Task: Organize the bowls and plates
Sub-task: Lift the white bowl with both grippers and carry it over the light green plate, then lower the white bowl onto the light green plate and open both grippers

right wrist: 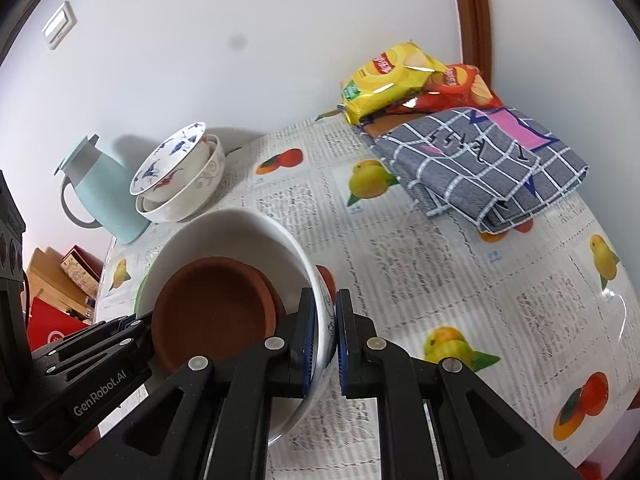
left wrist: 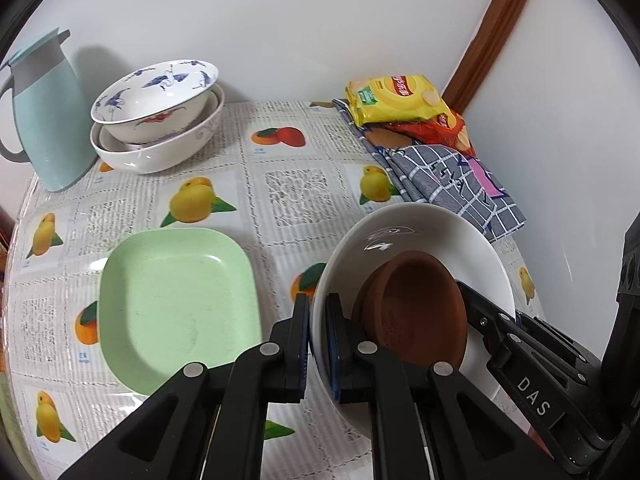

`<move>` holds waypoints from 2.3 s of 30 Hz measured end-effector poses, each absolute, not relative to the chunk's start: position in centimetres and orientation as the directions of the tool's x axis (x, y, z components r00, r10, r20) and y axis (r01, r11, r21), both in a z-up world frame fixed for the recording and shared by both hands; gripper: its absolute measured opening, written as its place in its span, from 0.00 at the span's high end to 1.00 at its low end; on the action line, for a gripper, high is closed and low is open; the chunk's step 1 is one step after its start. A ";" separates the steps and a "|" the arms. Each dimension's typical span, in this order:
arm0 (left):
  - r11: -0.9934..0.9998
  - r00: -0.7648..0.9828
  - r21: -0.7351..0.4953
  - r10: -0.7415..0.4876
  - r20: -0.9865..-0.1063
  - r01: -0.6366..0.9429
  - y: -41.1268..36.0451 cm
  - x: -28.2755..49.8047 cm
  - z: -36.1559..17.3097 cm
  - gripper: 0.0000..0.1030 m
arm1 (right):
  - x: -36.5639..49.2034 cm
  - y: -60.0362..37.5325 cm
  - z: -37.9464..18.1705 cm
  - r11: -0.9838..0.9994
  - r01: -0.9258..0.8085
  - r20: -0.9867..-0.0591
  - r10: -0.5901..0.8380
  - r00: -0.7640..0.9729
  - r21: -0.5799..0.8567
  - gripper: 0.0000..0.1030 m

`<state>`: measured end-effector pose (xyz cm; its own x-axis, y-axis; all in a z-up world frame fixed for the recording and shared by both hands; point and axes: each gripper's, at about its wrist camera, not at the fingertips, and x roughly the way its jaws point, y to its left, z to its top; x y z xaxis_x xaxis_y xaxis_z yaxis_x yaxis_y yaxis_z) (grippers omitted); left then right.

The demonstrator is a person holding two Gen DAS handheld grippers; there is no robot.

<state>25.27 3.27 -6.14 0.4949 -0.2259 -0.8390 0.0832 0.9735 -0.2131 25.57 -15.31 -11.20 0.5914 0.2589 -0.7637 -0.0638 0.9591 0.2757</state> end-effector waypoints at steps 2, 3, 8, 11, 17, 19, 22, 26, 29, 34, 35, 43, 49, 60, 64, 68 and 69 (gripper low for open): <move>0.974 0.497 -0.211 -0.222 -0.839 0.078 3.8 25.3 -6.0 0.92 | 25.8 -14.8 -11.1 0.958 -0.068 -0.763 0.263 0.591 0.278 0.90; 0.975 0.498 -0.209 -0.219 -0.839 0.077 4.1 25.4 -6.0 0.92 | 25.8 -14.5 -11.1 0.958 -0.070 -0.763 0.265 0.590 0.279 0.90; 0.976 0.497 -0.210 -0.214 -0.841 0.065 5.5 25.6 -6.0 0.92 | 25.9 -13.1 -10.9 0.957 -0.082 -0.758 0.272 0.592 0.280 0.90; 0.977 0.498 -0.207 -0.209 -0.841 0.061 6.2 25.6 -6.0 0.92 | 26.0 -12.3 -11.0 0.956 -0.087 -0.757 0.277 0.592 0.281 0.90; 0.975 0.499 -0.218 -0.206 -0.841 0.036 8.2 25.7 -6.4 0.92 | 26.3 -10.6 -11.2 0.954 -0.104 -0.761 0.286 0.582 0.280 0.90; 0.975 0.498 -0.221 -0.203 -0.843 0.024 9.0 25.8 -6.6 0.92 | 26.4 -9.9 -11.4 0.954 -0.112 -0.762 0.291 0.578 0.279 0.90; 0.975 0.496 -0.222 -0.197 -0.846 0.008 10.2 25.9 -6.8 0.92 | 26.7 -8.8 -11.6 0.953 -0.124 -0.765 0.298 0.571 0.278 0.90; 0.976 0.492 -0.217 -0.182 -0.851 -0.015 11.8 26.1 -7.3 0.92 | 27.1 -7.3 -12.0 0.949 -0.141 -0.769 0.311 0.559 0.281 0.90; 0.976 0.488 -0.215 -0.172 -0.856 -0.034 13.0 26.3 -7.6 0.92 | 27.5 -6.0 -12.5 0.946 -0.155 -0.772 0.323 0.547 0.286 0.90; 0.975 0.482 -0.212 -0.155 -0.862 -0.067 14.9 26.6 -8.3 0.92 | 28.1 -3.9 -13.4 0.941 -0.180 -0.782 0.339 0.524 0.288 0.90; 0.974 0.479 -0.216 -0.155 -0.864 -0.074 15.3 26.7 -8.4 0.92 | 28.2 -3.5 -13.5 0.940 -0.184 -0.783 0.342 0.520 0.288 0.90; 0.970 0.451 -0.213 -0.139 -0.882 -0.116 17.2 27.5 -10.4 0.92 | 29.7 -1.2 -15.1 0.935 -0.211 -0.800 0.354 0.483 0.286 0.90; 0.970 0.415 -0.199 -0.127 -0.901 -0.137 18.0 28.1 -12.5 0.92 | 30.7 0.0 -17.3 0.930 -0.219 -0.825 0.364 0.433 0.295 0.90; 0.972 0.435 -0.200 -0.130 -0.891 -0.120 18.3 28.8 -12.8 0.90 | 31.5 0.3 -18.0 0.913 -0.255 -0.821 0.399 0.408 0.318 0.88; 0.977 0.447 -0.190 -0.129 -0.885 -0.095 18.2 28.5 -12.7 0.89 | 31.8 0.4 -17.8 0.911 -0.277 -0.831 0.396 0.390 0.304 0.86; 0.975 0.447 -0.201 -0.139 -0.884 -0.093 18.3 28.1 -12.3 0.89 | 31.6 0.3 -17.4 0.922 -0.280 -0.836 0.366 0.409 0.267 0.76; 0.975 0.450 -0.202 -0.139 -0.882 -0.094 18.4 28.0 -12.2 0.89 | 31.5 0.3 -17.3 0.921 -0.287 -0.832 0.369 0.415 0.265 0.74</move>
<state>27.98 18.38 -12.17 0.4502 -0.1392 -0.8820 -0.0937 0.9749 -0.2017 31.49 0.26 -17.27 0.4145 0.3689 -0.8319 -0.2866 0.9205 0.2654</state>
